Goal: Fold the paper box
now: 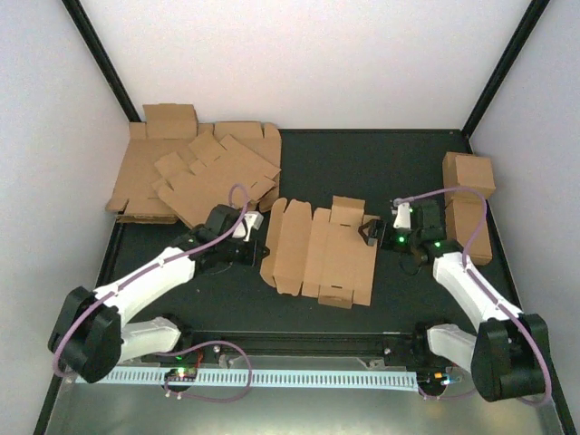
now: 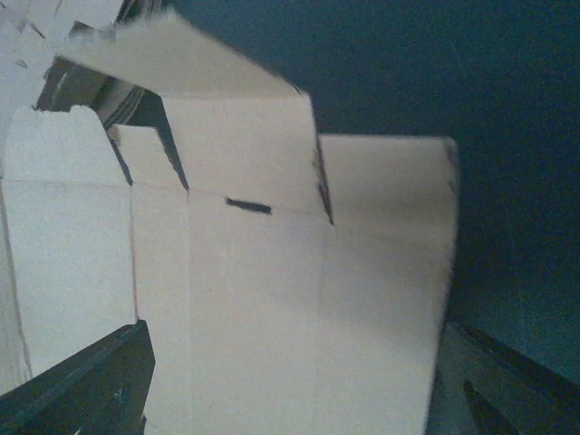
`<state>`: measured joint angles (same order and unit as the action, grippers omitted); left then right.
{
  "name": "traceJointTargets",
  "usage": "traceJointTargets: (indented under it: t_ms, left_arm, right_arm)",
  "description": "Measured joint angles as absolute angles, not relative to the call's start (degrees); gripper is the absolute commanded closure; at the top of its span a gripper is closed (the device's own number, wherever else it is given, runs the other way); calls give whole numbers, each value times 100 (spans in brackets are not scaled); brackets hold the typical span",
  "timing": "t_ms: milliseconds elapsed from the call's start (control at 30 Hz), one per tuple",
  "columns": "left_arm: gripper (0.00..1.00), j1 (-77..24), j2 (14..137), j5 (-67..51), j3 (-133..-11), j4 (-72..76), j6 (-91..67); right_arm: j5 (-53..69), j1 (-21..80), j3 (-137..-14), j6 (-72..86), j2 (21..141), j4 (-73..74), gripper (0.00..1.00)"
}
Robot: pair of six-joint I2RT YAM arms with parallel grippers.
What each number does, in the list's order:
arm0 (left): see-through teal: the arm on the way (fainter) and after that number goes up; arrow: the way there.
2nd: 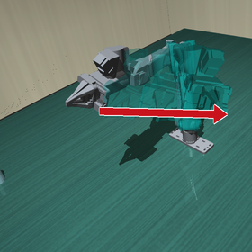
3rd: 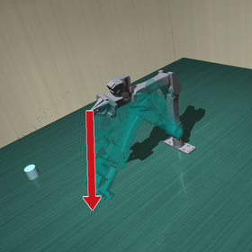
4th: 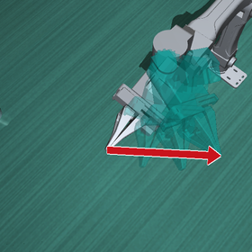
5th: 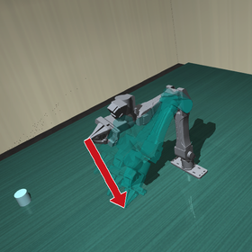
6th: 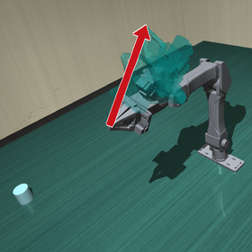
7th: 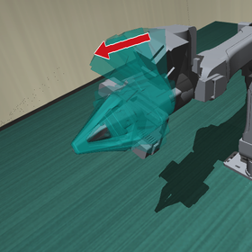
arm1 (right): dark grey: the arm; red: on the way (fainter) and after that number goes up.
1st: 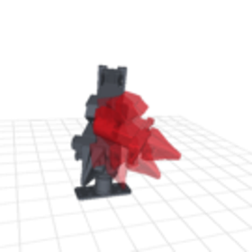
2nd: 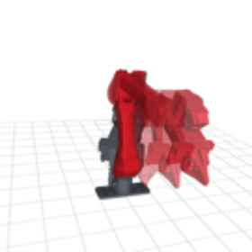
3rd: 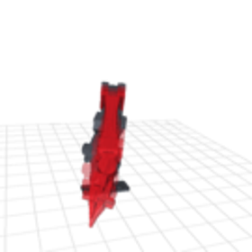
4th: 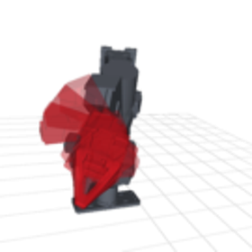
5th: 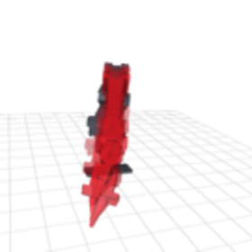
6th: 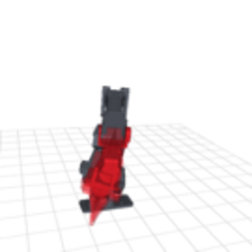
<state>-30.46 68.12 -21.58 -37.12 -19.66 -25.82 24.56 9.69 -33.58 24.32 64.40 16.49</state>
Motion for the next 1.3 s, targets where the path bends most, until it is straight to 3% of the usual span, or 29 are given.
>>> traceJointTargets:
  t_ms: [500,1000,1300]
  left_arm:
    - [99,-3089,5638,-1925,-3559,-1892,-2211]
    - [99,-3089,4602,-2112,-3146,-1424,-2058]
    - [98,-3089,4587,-2390,-3811,-1984,-1874]
  right_arm:
    - [2351,967,-3155,2453,5483,1474,10]
    - [3179,967,-2561,2576,5365,722,10]
    - [3026,967,-2864,2556,4873,720,11]
